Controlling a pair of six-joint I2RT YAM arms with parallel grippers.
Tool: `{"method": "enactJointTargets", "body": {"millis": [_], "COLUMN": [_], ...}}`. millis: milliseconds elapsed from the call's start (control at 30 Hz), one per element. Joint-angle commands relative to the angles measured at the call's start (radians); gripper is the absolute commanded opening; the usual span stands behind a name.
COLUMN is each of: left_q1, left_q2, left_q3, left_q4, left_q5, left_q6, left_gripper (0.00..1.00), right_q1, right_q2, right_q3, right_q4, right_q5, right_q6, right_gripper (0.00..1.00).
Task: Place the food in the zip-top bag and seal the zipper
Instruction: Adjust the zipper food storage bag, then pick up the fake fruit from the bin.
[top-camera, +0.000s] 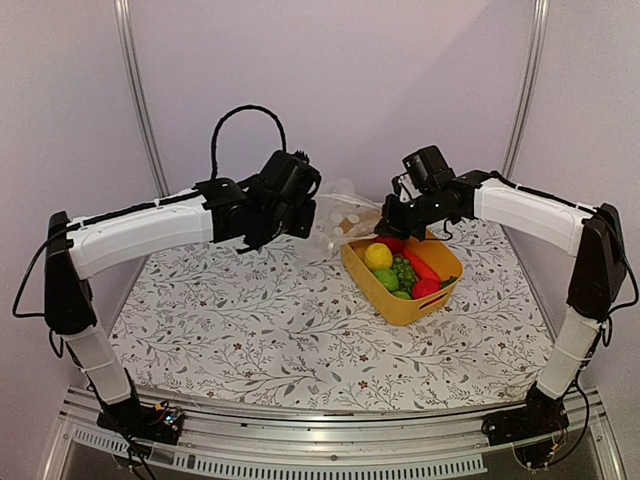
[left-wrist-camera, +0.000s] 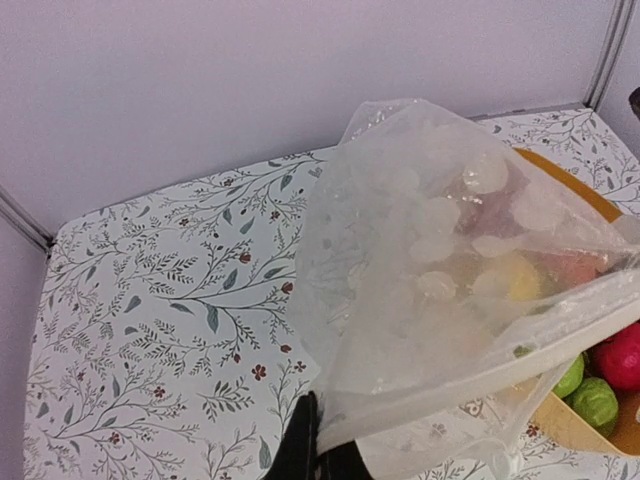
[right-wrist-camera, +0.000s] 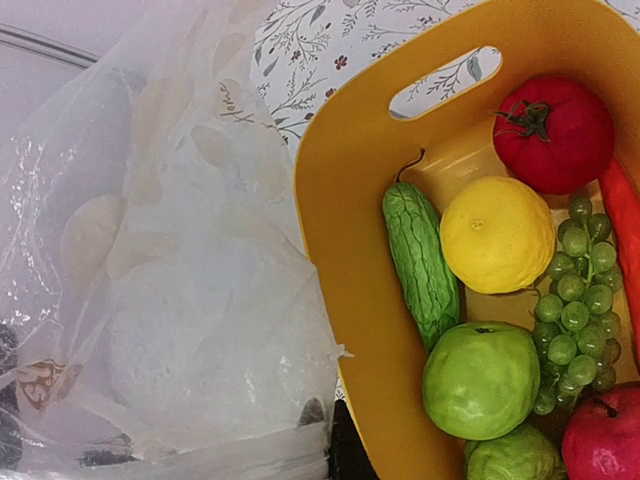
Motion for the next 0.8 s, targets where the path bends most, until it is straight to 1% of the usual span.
{"method": "enactJointTargets", "body": {"millis": [0, 33, 67, 200, 333, 533, 633, 767], "left_q1": [-0.009, -0.009, -0.009, -0.006, -0.003, 0.004, 0.003, 0.005], "left_q2": [-0.007, -0.004, -0.002, -0.001, -0.015, -0.015, -0.01, -0.016], "left_q3": [-0.017, -0.017, -0.016, -0.031, -0.045, -0.057, -0.057, -0.054], "left_q4": [-0.006, -0.016, -0.028, -0.072, -0.085, -0.093, -0.098, -0.106], "left_q5": [-0.016, -0.015, -0.014, -0.015, -0.007, 0.007, 0.013, 0.023], "left_q6": [0.0, 0.0, 0.001, -0.001, 0.007, 0.012, 0.013, 0.016], "left_gripper": [0.0, 0.0, 0.0, 0.0, 0.0, 0.0, 0.0, 0.0], "right_q1": [-0.003, -0.003, -0.003, -0.002, -0.002, -0.002, -0.005, -0.033], "right_q2": [-0.006, -0.017, -0.03, -0.048, -0.081, -0.173, -0.18, -0.123], "right_q3": [-0.038, -0.044, -0.046, -0.012, -0.007, -0.039, -0.038, 0.013], "right_q4": [0.077, 0.108, 0.132, 0.133, 0.052, 0.044, 0.022, -0.041], "right_q5": [-0.113, -0.149, -0.176, -0.288, -0.308, -0.344, -0.279, -0.198], "right_q6": [0.003, 0.005, 0.003, -0.051, -0.122, -0.19, -0.234, -0.285], "right_gripper": [0.0, 0.0, 0.03, 0.15, 0.26, 0.39, 0.41, 0.37]}}
